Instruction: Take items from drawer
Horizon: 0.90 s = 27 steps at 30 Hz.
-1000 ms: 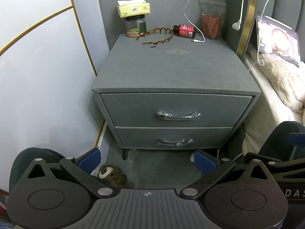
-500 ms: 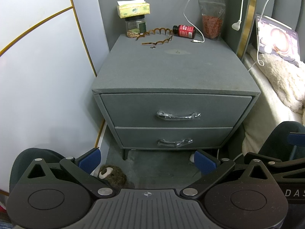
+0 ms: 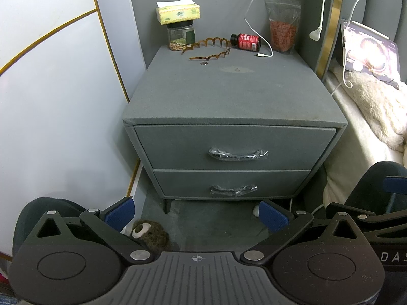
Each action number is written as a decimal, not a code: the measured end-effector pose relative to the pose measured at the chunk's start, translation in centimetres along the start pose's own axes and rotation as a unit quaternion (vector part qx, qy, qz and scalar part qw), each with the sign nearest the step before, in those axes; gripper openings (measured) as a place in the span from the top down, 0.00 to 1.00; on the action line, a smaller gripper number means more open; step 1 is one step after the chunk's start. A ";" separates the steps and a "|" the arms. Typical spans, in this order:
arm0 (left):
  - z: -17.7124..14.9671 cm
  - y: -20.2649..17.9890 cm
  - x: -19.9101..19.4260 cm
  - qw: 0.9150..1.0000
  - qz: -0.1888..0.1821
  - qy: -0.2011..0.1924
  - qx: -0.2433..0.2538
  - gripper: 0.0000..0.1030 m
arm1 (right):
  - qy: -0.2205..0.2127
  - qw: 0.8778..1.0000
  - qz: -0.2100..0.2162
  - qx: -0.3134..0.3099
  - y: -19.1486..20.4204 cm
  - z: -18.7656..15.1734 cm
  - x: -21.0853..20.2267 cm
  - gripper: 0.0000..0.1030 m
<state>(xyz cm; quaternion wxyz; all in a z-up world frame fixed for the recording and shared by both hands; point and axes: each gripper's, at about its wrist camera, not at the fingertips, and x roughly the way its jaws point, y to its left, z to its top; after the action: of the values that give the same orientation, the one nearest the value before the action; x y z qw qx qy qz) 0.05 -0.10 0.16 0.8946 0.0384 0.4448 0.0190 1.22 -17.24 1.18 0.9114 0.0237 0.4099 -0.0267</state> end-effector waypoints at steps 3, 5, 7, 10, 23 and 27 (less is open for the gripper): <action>-0.1 0.0 0.0 1.000 0.000 0.000 0.000 0.00 | 0.000 1.000 0.000 0.000 -0.1 0.1 0.0 0.00; 0.0 0.0 0.0 1.000 0.000 0.000 0.000 0.00 | 0.001 1.000 0.000 -0.001 -0.1 0.1 0.0 0.00; 0.0 0.0 0.0 1.000 0.000 0.000 0.000 0.00 | 0.001 1.000 0.000 -0.001 -0.1 0.1 0.0 0.00; -0.1 0.1 -0.1 1.000 -0.001 -0.001 0.000 0.00 | 0.000 1.000 0.000 -0.001 -0.1 0.1 -0.1 0.00; -0.1 0.0 -0.2 1.000 0.000 -0.001 0.000 0.00 | 0.000 1.000 0.001 -0.001 0.0 0.1 0.0 0.00; 0.1 0.0 -0.1 1.000 0.000 0.001 -0.002 0.00 | 0.001 1.000 0.001 -0.002 0.2 0.1 0.0 0.00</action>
<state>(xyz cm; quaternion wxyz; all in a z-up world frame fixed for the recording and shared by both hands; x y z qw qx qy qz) 0.08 -0.11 0.30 0.8942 0.0365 0.4457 0.0201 1.36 -17.07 1.25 0.9112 0.0223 0.4105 -0.0253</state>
